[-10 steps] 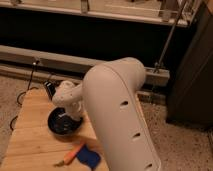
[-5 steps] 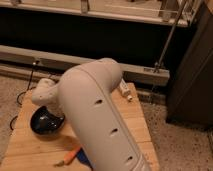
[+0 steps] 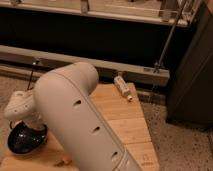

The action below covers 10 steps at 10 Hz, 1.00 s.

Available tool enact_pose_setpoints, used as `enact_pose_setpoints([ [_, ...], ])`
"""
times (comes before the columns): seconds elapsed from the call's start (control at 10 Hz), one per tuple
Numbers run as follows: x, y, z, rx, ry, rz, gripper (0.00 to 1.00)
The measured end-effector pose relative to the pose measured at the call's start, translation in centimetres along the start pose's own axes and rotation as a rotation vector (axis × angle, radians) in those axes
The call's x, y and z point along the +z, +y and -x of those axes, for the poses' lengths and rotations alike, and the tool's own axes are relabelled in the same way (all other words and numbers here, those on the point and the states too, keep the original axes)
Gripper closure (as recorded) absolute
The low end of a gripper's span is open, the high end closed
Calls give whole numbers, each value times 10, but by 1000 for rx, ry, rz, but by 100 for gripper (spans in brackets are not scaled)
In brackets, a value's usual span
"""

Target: Drag the ceramic bowl in a circle

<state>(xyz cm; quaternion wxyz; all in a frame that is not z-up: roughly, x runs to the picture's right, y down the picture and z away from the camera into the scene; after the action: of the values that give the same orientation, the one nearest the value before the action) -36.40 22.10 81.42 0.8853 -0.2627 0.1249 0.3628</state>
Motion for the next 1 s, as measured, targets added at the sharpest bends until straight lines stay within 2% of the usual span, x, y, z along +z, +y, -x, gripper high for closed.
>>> enact_pose_setpoints([
  [0.2,-3,21,-25,-91,14,52,85],
  [0.4,-8,14,-64,-121,41,85,85],
  [0.5,-10,6,-79,-109,52,87,85],
  [0.6,-12,-12,-101,-71,68,84,85],
  [0.8,-10,-41,-126,-1,91,67,85],
  [1.0,-5,-88,-144,108,105,30,85],
])
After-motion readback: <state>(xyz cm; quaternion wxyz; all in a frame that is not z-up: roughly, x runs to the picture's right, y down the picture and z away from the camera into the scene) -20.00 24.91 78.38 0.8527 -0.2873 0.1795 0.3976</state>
